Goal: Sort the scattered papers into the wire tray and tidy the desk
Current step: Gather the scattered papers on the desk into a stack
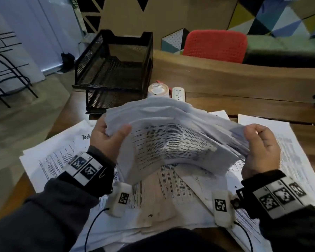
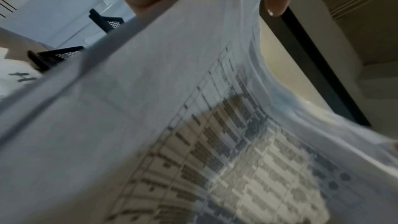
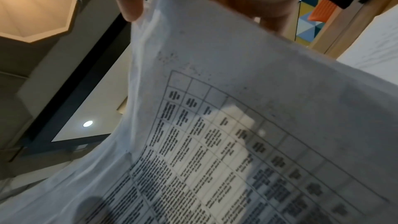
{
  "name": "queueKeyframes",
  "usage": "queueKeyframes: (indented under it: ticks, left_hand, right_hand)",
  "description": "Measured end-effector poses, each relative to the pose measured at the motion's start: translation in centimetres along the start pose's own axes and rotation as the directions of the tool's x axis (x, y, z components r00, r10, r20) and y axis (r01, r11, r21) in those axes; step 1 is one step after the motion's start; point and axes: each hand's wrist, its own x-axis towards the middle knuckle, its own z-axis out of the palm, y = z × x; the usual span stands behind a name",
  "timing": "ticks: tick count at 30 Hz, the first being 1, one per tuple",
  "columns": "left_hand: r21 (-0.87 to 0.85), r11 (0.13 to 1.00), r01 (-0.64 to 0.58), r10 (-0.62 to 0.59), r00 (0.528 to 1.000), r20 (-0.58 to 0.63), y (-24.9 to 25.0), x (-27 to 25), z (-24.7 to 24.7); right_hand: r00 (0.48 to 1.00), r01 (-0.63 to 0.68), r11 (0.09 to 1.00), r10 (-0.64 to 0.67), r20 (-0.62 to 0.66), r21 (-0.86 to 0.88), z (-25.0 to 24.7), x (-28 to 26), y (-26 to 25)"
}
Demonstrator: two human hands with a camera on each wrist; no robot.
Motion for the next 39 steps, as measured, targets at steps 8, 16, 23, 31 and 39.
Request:
queueKeyframes:
  ticks: [8, 16, 23, 31, 39]
  left_hand:
    - [0.014, 1.000, 0.006, -0.004, 0.989, -0.146, 2.1, 1.7, 1.7]
    - [0.074, 0.997, -0.014, 0.023, 0.991, -0.132, 0.5, 2.5, 1.0]
    - [0.240, 0.967, -0.085, 0.103, 0.993, -0.065, 0.0, 1.8, 2.4]
    - [0.016, 0.967, -0.253, 0.251, 0.963, 0.096, 1.1, 0.7, 0.2]
    - [-0.069, 0.996, -0.060, 0.049, 0.986, -0.160, 0.4, 1.8, 1.0]
  right_hand:
    - [0.991, 0.105, 0.984, -0.116, -0.072, -0.145, 1.4, 3.1, 0.4]
    - [0.965, -0.002, 0.988, 0.042, 0.260, -0.152, -0.1, 3.5, 2.0]
    - [0.990, -0.113, 0.867, 0.137, 0.014, -0.485, 1.2, 3.0, 4.1]
    - [0.997, -0.017, 0.980, 0.033, 0.075, -0.197, -1.5, 0.9, 2.5]
    - [0.992, 0.128, 0.988, -0.128, 0.010, -0.091, 0.6, 2.7, 0.8]
